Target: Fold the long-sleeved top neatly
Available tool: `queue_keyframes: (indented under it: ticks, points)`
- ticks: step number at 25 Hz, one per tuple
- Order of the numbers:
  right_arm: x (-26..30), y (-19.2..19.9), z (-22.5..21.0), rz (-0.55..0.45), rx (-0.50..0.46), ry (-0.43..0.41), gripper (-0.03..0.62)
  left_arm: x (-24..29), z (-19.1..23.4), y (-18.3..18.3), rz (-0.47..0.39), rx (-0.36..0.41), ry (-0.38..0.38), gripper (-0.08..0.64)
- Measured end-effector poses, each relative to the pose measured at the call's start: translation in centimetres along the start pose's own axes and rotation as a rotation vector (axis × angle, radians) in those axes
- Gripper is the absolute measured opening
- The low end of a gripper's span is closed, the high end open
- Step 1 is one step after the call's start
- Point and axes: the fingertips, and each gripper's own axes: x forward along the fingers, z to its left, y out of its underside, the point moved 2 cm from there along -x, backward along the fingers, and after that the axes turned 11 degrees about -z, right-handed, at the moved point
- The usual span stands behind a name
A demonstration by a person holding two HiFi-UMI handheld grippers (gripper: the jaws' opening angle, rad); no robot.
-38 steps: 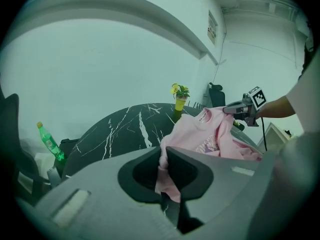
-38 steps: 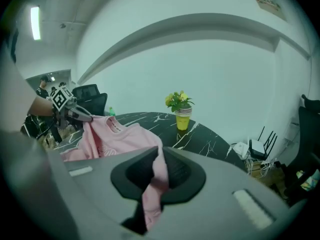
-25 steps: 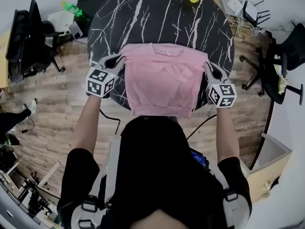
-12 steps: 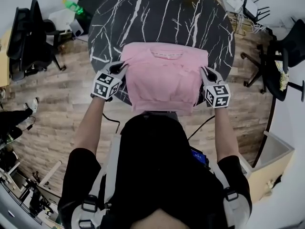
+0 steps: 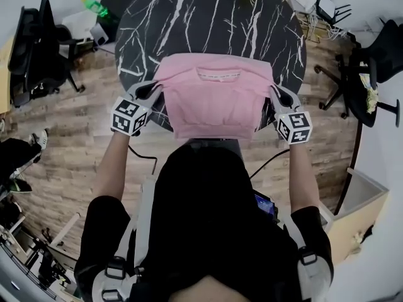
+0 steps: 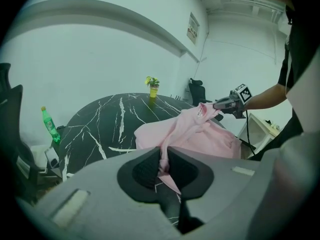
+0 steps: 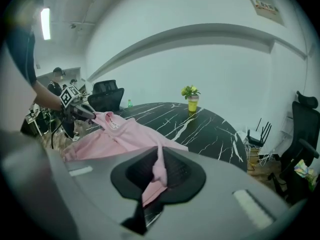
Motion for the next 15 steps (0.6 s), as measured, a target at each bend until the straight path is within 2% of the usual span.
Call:
queue_keyframes:
  ticks: [4, 15]
  points:
    - [-1.5, 1.1, 0.9, -0.001, 0.007, -0.002, 0.025, -1.0, -1.7, 1.2, 0.005, 0.017, 0.002, 0.041]
    - [-4.2, 5.1, 3.7, 0.044, 0.017, -0.068, 0.026, -3.8, -4.6, 6.1, 0.023, -0.052, -0.035, 0.043]
